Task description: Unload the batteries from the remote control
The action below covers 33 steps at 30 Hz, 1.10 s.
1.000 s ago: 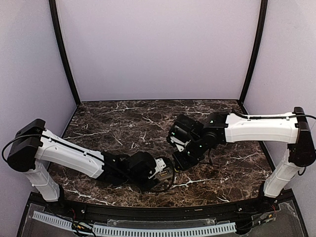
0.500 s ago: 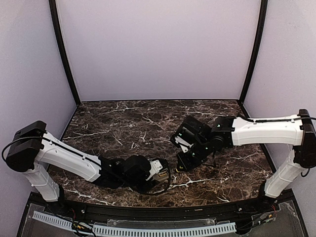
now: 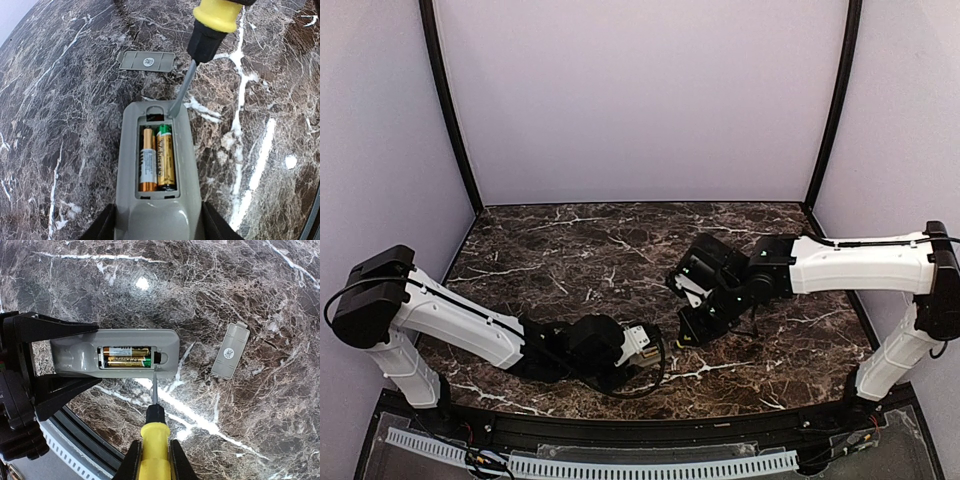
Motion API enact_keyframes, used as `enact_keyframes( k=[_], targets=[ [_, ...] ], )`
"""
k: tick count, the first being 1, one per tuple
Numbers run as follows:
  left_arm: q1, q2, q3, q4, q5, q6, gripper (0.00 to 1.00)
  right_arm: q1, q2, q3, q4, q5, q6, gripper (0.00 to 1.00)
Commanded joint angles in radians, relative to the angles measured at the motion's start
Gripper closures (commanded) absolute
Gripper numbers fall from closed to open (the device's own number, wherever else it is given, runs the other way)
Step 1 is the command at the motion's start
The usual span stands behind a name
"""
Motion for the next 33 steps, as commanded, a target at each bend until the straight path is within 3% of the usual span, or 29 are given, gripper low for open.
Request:
enact_keyframes(
  k=[1,33],
  targets=[
    [-0.012,0.002,-0.003,0.031,0.055,0.026,1.0,-0.008,-0.002,0.026,0.049,0.028,-0.012,1.0],
    [-0.018,0.017,0.013,0.015,0.032,0.026,1.0,0.002,-0.031,-0.011,0.039,-0.036,0.0,1.0]
  ],
)
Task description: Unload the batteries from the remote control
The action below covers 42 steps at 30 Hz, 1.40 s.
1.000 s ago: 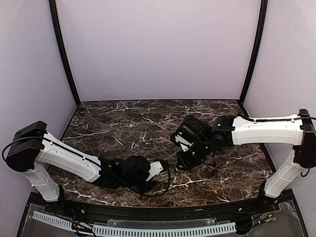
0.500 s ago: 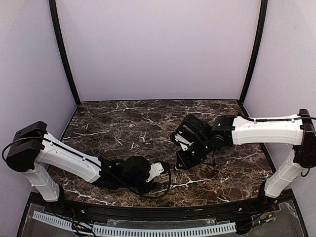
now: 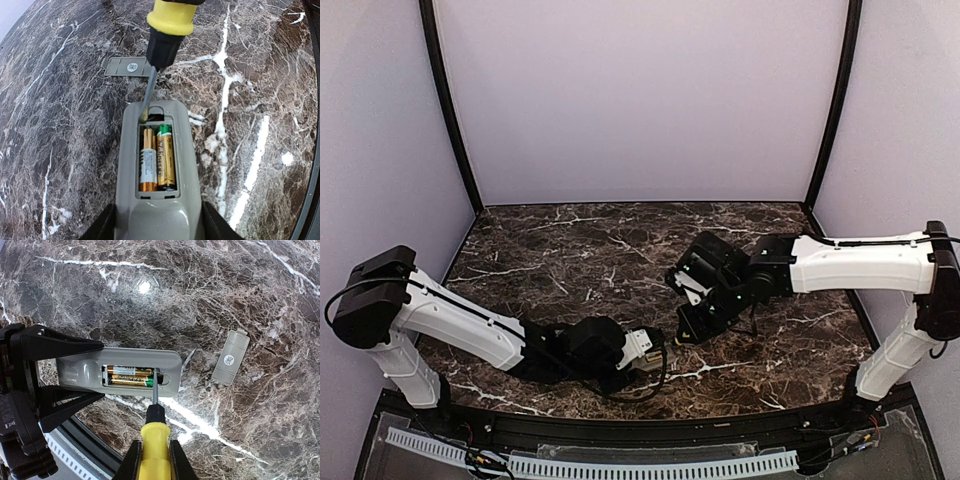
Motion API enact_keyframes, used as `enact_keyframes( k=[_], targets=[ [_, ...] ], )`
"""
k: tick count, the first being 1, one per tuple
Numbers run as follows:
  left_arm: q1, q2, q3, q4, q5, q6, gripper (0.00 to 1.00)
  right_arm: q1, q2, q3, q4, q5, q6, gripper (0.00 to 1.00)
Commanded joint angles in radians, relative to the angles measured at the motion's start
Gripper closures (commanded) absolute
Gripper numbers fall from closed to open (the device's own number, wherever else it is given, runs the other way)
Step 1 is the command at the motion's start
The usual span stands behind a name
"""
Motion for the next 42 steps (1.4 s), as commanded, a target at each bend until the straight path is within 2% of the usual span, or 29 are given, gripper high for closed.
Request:
enact_keyframes(
  k=[1,42],
  targets=[
    [-0.01,0.013,0.013,0.0,0.004,0.008,1.0,0.004,-0.034,-0.012,0.015,-0.018,0.008,1.0],
    [-0.023,0.03,0.028,-0.012,-0.019,0.014,1.0,0.028,0.022,-0.017,-0.043,0.026,0.018,1.0]
  ],
)
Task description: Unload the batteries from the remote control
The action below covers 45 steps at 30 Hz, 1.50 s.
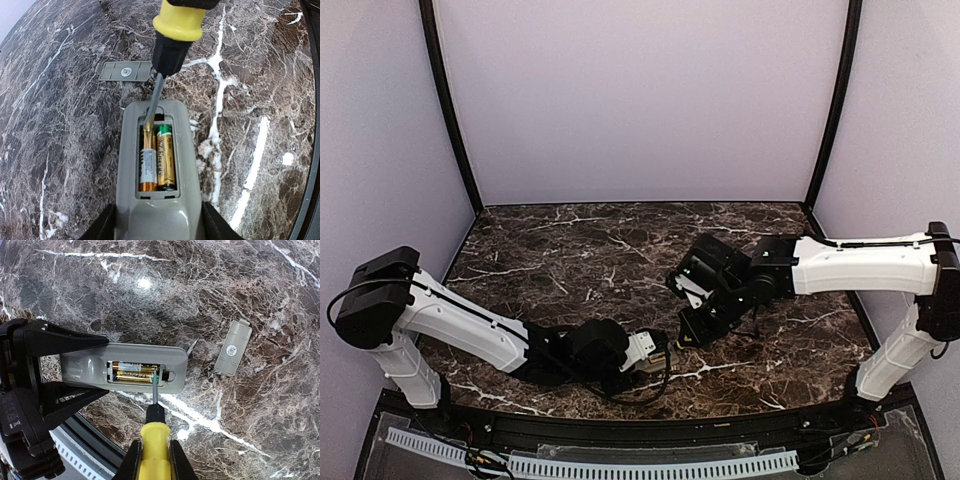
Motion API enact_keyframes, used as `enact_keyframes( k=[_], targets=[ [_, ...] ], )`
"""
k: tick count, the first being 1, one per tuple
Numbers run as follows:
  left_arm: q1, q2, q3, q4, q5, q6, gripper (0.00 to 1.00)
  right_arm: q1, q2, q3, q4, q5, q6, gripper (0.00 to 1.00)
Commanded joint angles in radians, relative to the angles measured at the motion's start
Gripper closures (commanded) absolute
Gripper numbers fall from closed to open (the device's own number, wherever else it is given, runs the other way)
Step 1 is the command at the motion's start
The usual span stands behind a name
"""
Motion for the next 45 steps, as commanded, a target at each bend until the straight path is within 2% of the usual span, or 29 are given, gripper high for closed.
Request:
enact_keyframes(
  k=[1,18,27,38,45],
  targets=[
    [-0.009,0.013,0.016,-0.022,-0.004,0.013,1.0,0.014,0.033,-0.016,-0.016,0.018,0.005,1.0],
    [-0.016,0.022,0.024,-0.03,-0.011,0.017,1.0,0.021,0.038,0.004,-0.059,0.085,0.005,1.0],
    [-0.021,0.028,0.029,-0.033,-0.013,0.023,1.0,0.021,0.034,-0.011,-0.013,0.073,0.004,1.0],
    [-0.022,0.008,0.004,-0.001,-0.016,0.037,1.0,-0.044,-0.061,-0.161,0.217,-0.1,-0.035,1.0],
    [-0.024,-0.038,-0.049,0.082,0.015,0.079,1.0,-0.126,-0.159,-0.303,0.39,-0.329,-0.112,1.0]
  ],
)
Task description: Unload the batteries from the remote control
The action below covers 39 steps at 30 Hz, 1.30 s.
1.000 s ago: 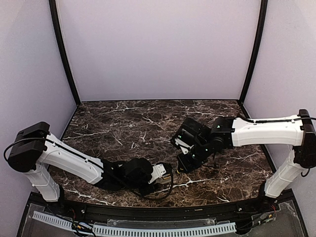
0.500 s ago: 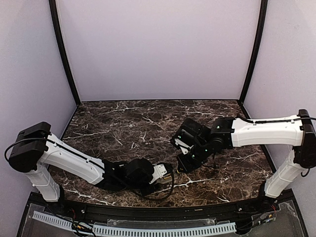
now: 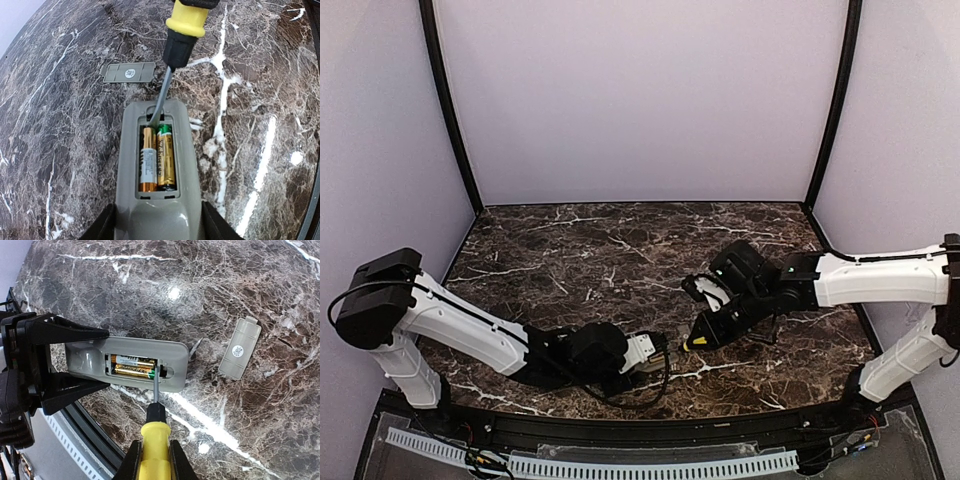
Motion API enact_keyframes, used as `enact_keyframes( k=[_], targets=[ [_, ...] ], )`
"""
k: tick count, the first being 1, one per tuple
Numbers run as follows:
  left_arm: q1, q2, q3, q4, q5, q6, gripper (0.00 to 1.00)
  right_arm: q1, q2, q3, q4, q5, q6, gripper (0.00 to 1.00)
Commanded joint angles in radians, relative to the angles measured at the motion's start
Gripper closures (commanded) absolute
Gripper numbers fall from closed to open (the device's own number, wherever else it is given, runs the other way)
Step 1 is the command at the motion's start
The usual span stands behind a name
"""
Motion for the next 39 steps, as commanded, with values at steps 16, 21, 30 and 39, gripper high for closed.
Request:
enact_keyframes(
  k=[16,21,30,39],
  targets=[
    [-0.025,-0.174,-0.175,0.246,0.101,0.147,1.0,-0.092,-0.09,-0.211,0.405,-0.411,-0.065,1.0],
    [-0.025,-0.185,-0.178,0.248,0.101,0.146,1.0,-0.097,-0.102,-0.231,0.423,-0.414,-0.057,1.0],
    [-0.026,-0.211,-0.195,0.268,0.109,0.16,1.0,-0.101,-0.13,-0.265,0.468,-0.439,-0.041,1.0],
    [-0.026,-0.238,-0.216,0.308,0.124,0.188,1.0,-0.101,-0.155,-0.281,0.487,-0.464,-0.036,1.0]
  ],
)
